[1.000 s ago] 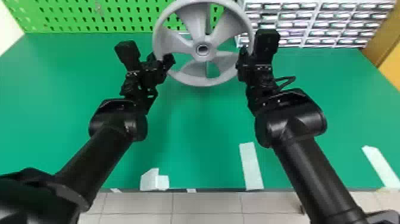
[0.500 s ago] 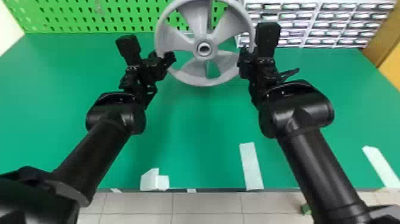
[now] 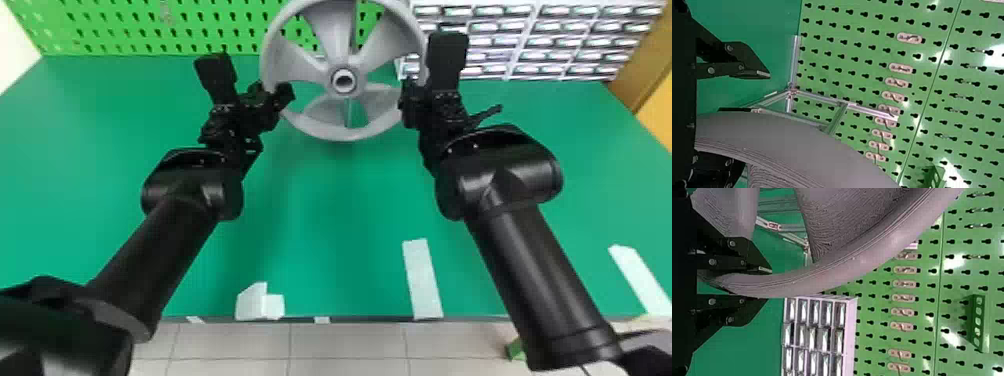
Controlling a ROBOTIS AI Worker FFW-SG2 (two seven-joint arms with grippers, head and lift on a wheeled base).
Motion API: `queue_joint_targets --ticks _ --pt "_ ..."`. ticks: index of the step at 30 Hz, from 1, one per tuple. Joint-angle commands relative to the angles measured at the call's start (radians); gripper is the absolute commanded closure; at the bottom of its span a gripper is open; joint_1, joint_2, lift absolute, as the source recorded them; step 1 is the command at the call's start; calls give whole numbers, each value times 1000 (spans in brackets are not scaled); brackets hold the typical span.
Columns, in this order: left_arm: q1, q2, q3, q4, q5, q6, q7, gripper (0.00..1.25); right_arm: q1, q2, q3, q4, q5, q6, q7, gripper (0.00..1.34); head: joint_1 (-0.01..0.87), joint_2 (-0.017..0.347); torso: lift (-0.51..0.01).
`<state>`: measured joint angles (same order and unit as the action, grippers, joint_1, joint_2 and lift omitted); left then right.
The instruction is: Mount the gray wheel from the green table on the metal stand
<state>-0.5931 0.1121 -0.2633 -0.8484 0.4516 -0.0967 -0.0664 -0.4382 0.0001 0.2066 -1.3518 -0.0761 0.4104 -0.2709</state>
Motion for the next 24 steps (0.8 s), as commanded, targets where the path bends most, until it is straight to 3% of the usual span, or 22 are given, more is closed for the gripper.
queue_joint_targets --ticks 1,11,24 --pt "-1 -6 10 6 -8 -1 30 834 -10 1 4 23 1 -19 -1 1130 868 52 -93" --pt "-5 -28 12 26 -22 -31 45 832 -22 1 14 66 -2 -70 -1 1130 868 52 -93" --pt "-21 -29 18 57 -30 -41 53 832 -31 1 19 88 -4 -87 -1 1128 868 52 -93"
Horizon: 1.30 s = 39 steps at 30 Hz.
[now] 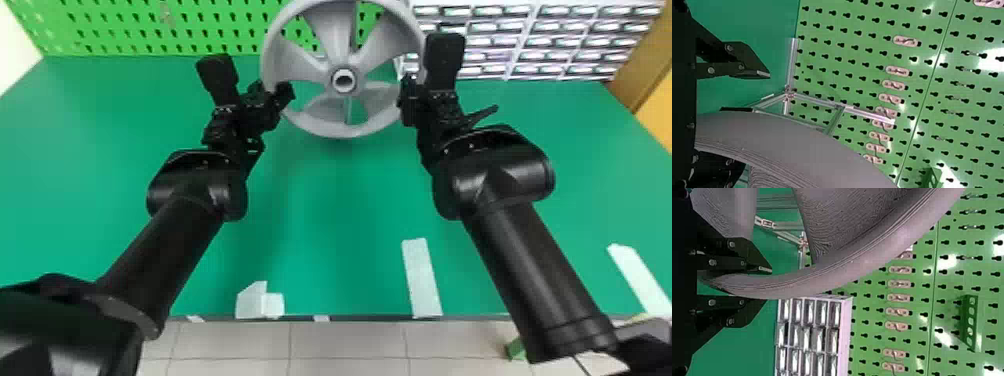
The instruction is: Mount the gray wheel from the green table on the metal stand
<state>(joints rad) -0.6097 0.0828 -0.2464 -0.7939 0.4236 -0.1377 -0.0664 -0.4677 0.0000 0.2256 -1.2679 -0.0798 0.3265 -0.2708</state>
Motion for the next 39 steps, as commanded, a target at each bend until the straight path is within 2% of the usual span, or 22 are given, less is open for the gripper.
queue_joint_targets --ticks 1,7,9,12,15,32,35,39 --pt "-4 0 1 2 -3 0 56 832 -3 1 1 7 0 -3 -1 1128 868 52 -93" --pt "-5 0 1 5 -6 0 62 812 -8 1 3 21 -3 -14 -1 1128 868 52 -93" --pt "-4 0 -2 5 -3 -2 62 739 -6 1 4 21 -5 -18 -1 1110 868 52 -93" --pt "-2 0 -11 5 1 -13 62 636 -3 1 4 21 -6 -27 -1 999 868 52 -93" --pt "-2 0 -17 4 4 -14 62 555 -2 1 6 21 -6 -32 -1 972 868 52 -93" --pt "7 -3 -39 2 30 -17 51 430 1 1 6 21 -8 -38 -1 774 868 52 -93" --pt "5 -5 -48 2 35 -22 51 397 1 1 8 21 -9 -40 -1 693 868 52 -93" --pt "7 -6 -53 2 35 -25 50 302 1 1 8 21 -12 -41 -1 674 868 52 -93"
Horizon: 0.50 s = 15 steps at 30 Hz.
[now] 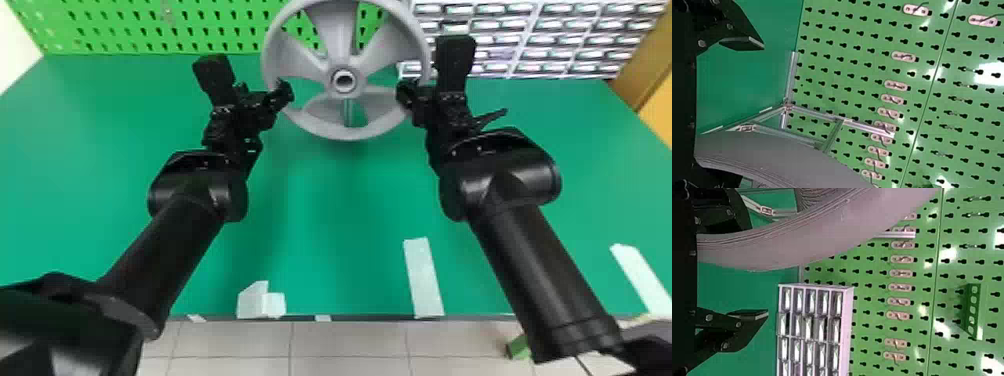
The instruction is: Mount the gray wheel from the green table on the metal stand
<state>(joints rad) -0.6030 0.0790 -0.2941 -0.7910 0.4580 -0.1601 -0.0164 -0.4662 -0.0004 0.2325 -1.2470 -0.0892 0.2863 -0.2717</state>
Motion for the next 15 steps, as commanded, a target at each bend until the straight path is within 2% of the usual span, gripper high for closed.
queue_joint_targets --ticks 1,9,15 --pt "0 -1 -5 -1 2 -2 0 282 0 1 -1 0 -3 -1 0 671 868 52 -93" --pt "2 -2 -14 -1 8 -7 -14 121 1 1 -1 0 -3 -6 0 616 868 52 -93" --pt "2 -7 -36 -1 21 -18 -14 108 1 1 1 0 -3 -9 0 516 868 52 -93"
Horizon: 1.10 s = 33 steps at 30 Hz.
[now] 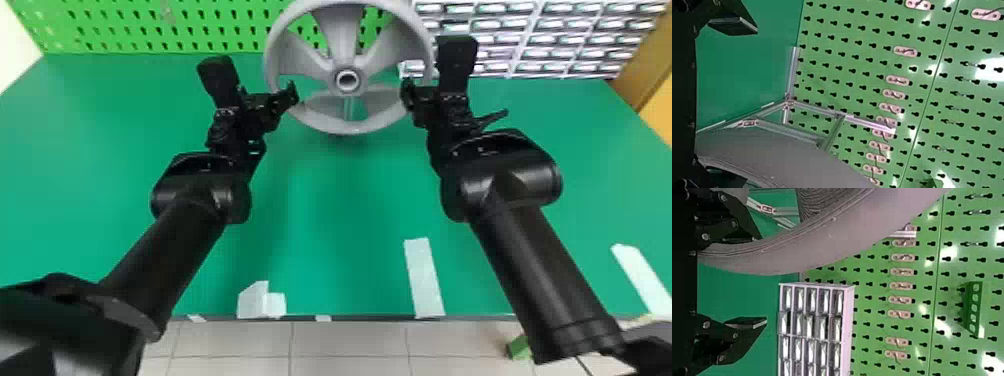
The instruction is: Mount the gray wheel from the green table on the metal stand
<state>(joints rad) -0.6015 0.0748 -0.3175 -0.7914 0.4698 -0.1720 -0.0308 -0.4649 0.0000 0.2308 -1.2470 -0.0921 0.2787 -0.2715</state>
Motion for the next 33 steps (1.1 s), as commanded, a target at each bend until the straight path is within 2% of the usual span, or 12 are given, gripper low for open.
queue_joint_targets --ticks 1,5,15,25,33 --pt "0 -4 -15 0 10 -6 0 107 -1 1 2 0 0 -1 0 507 868 52 -93" --pt "-1 -6 -23 0 12 -8 -3 101 -1 1 2 0 -2 -1 0 435 868 52 -93" --pt "-1 -7 -37 0 18 -11 -23 68 -1 1 13 6 -14 -9 0 108 868 52 -93" --pt "5 -7 -31 0 16 -14 -27 24 2 1 15 6 -12 -13 0 35 868 52 -93" --pt "14 -7 -8 -20 -27 -12 -31 -2 2 1 21 4 -14 -21 3 -2 868 52 -93"
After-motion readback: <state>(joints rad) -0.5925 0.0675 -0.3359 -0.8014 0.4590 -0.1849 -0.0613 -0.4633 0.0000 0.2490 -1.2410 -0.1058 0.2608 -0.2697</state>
